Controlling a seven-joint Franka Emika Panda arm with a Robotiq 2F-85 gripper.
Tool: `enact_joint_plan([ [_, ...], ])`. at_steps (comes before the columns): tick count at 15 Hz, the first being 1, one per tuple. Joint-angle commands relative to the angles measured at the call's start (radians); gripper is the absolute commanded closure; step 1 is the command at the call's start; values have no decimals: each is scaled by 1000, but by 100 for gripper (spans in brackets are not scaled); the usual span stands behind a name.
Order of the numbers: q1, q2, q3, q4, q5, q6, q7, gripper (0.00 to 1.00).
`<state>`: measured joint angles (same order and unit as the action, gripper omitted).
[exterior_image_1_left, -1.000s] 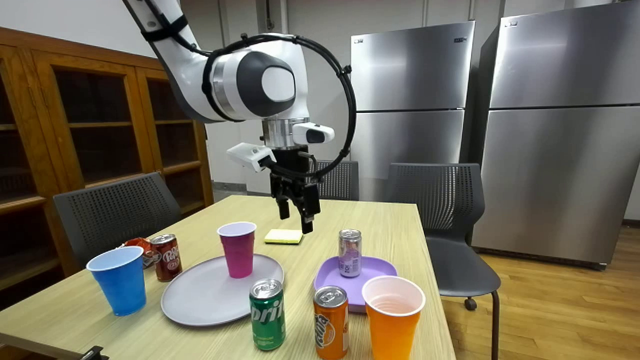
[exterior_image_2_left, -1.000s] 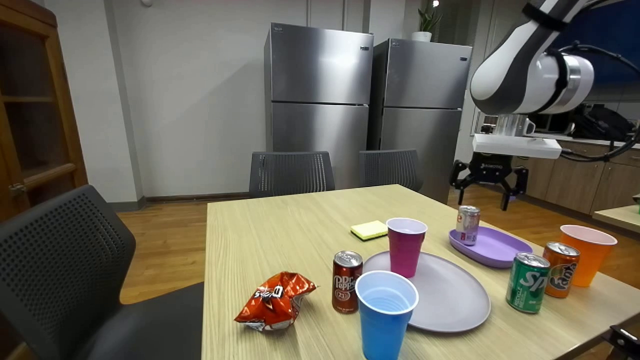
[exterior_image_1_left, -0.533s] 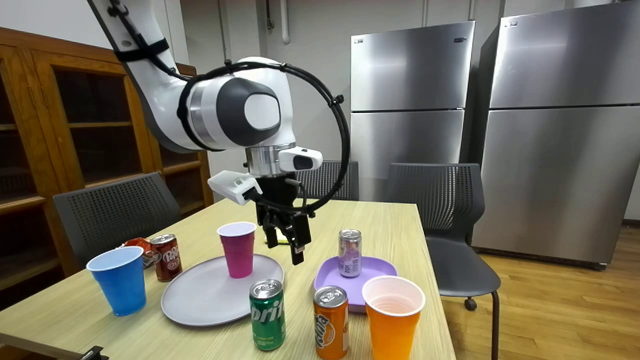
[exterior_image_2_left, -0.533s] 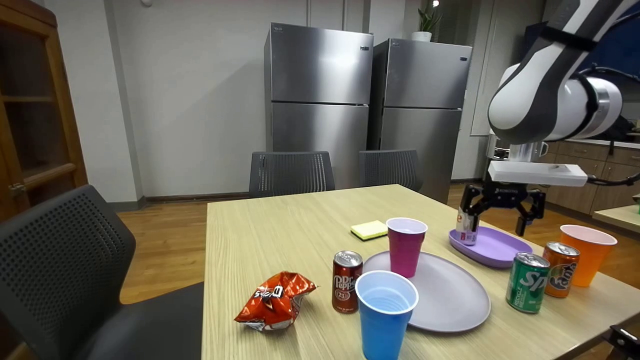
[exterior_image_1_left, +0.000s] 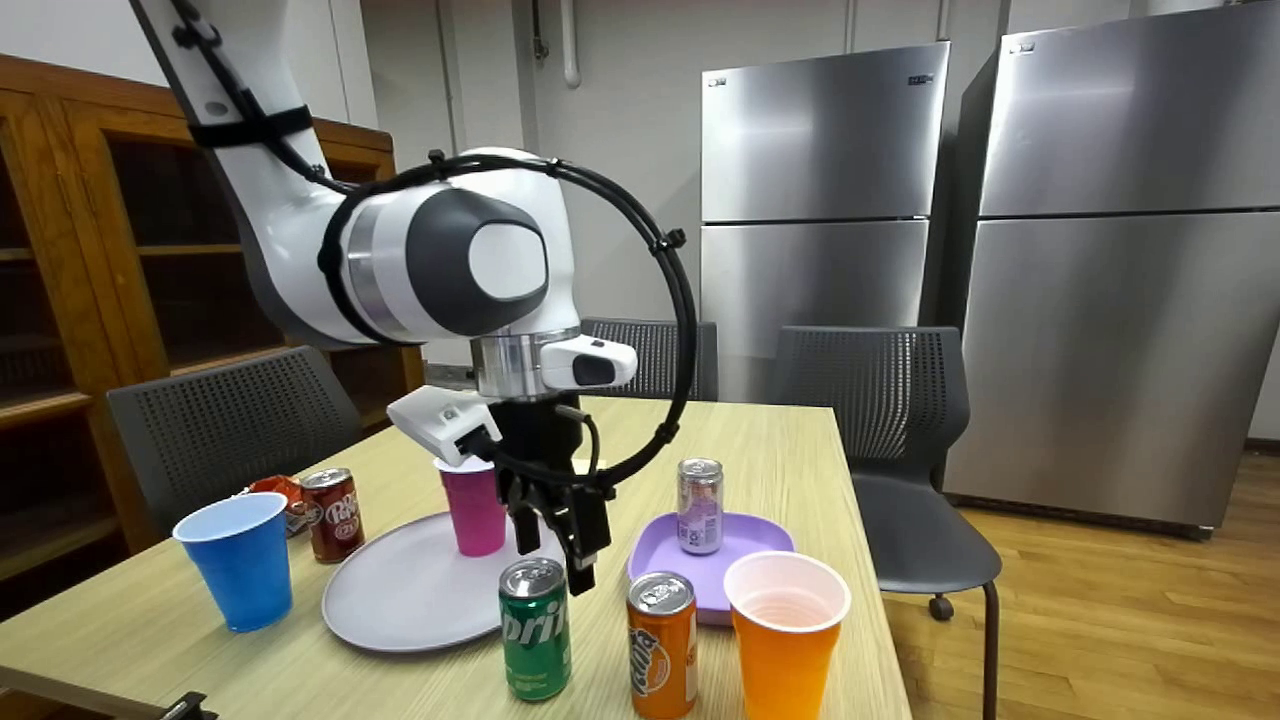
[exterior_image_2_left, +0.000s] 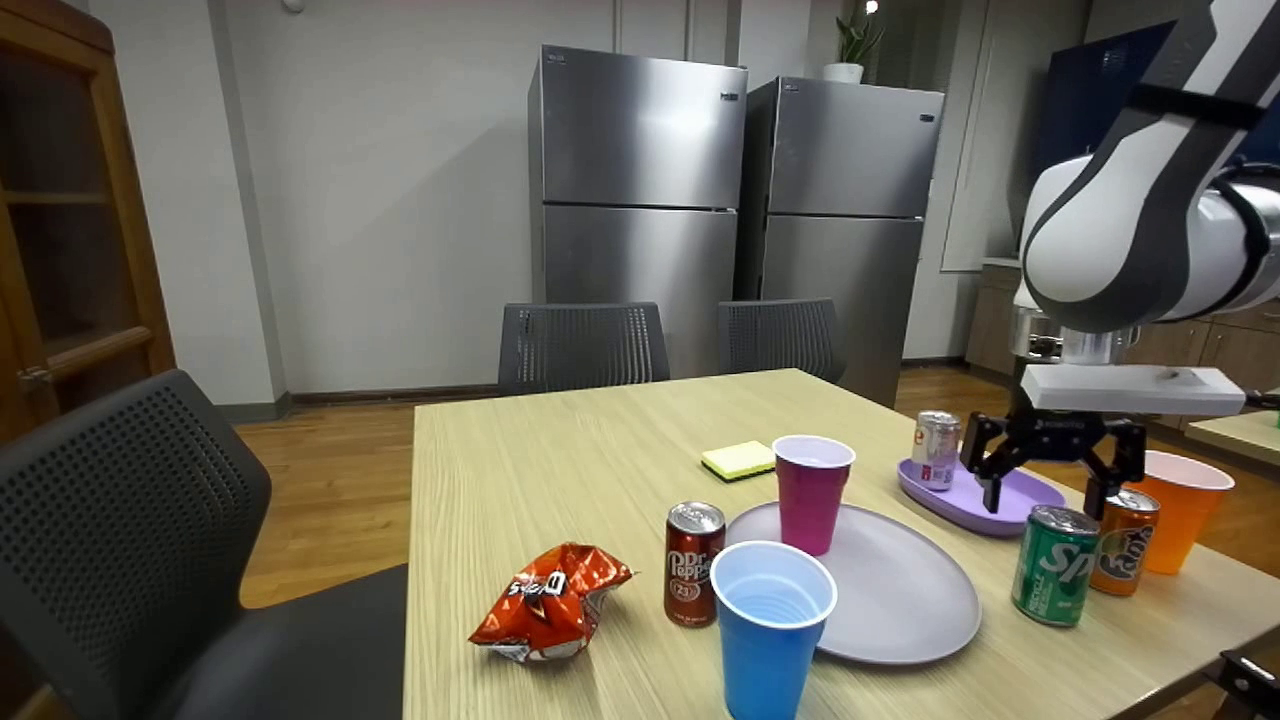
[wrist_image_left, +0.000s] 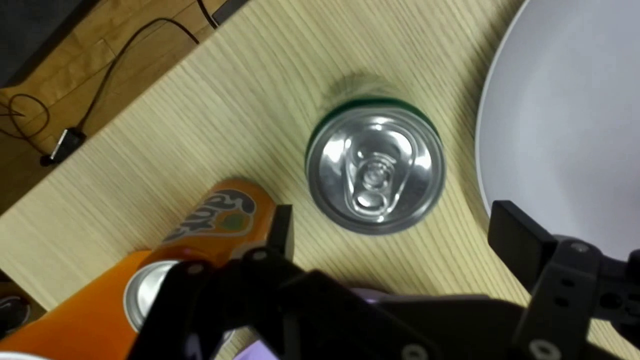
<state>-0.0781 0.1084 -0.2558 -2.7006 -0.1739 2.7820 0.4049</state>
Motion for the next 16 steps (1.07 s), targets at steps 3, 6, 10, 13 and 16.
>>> enact_joint_plan([
  [3,-3,-43,-13,-78,-50,20,37,0],
  [6,-5,-45,-13,-94,-43,20,33,0],
  [10,-7,-33,-15,-95,-40,25,33,26],
  [13,-7,-28,-18,-94,-36,32,33,43],
  [16,-8,-27,-18,-90,-31,36,29,61],
])
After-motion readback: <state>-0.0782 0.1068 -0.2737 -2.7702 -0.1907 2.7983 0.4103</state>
